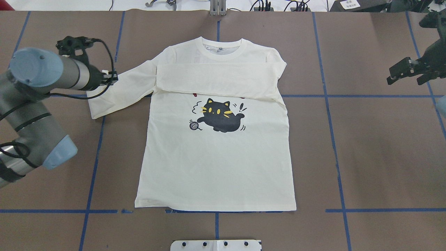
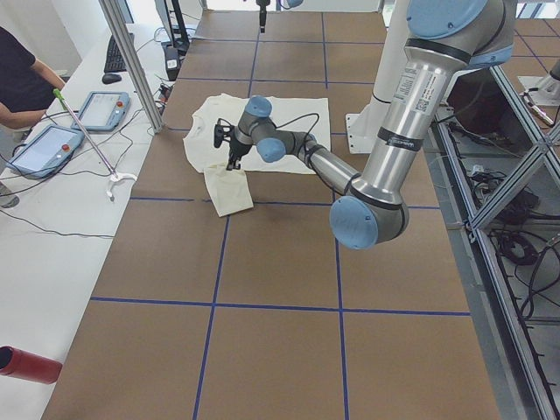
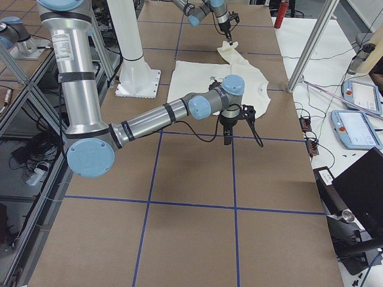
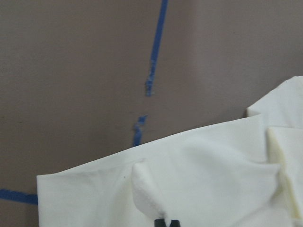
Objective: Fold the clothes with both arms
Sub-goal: 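Grasp the other sleeve with the left gripper and fold it across the chest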
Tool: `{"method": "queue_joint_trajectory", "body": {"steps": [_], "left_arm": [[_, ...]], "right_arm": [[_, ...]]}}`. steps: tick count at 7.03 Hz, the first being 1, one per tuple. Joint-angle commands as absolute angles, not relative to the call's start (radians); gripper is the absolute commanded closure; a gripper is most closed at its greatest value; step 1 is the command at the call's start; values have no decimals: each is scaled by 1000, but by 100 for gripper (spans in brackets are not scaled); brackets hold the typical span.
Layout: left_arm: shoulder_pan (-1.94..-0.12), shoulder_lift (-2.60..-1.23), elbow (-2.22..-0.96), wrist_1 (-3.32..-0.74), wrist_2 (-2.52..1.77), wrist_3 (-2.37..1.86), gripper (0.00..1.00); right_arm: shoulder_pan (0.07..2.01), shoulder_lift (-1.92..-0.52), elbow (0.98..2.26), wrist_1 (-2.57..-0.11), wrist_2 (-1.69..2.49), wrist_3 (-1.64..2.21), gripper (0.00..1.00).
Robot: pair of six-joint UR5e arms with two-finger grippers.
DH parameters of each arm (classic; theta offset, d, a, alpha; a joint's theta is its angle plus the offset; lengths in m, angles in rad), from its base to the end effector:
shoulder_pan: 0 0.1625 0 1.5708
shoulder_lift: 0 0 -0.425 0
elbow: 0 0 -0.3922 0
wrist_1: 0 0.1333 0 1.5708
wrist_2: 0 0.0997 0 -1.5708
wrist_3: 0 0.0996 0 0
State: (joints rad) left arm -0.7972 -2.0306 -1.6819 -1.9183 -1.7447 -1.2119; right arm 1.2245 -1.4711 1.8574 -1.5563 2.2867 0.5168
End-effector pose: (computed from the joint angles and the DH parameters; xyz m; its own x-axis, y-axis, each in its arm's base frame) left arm 0.3761 -0.5512 0.3117 0.6109 -0.1304 -0.7809 0.4208 0.8890 0.1808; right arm -0.1149 -0.5185 0.4679 0.6959 -0.0041 0.7181 -0.0360 0.9985 0.0406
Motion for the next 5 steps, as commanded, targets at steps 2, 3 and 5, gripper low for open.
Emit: {"method": "queue_joint_trajectory", "body": {"steps": [2, 3, 5], "left_arm": [[-807, -2354, -1677, -1803, -1796, -1226, 100], [-805, -2464, -1625, -1790, -1818, -1242, 100], [-789, -2589, -1429, -1866, -1824, -1314, 100]], "right_arm": [[1259, -1540, 1881, -1555, 2283, 479, 0], [1259, -1537, 1879, -1555, 2281, 479, 0], [1259, -1534, 1878, -1555, 2281, 482, 0]]}}
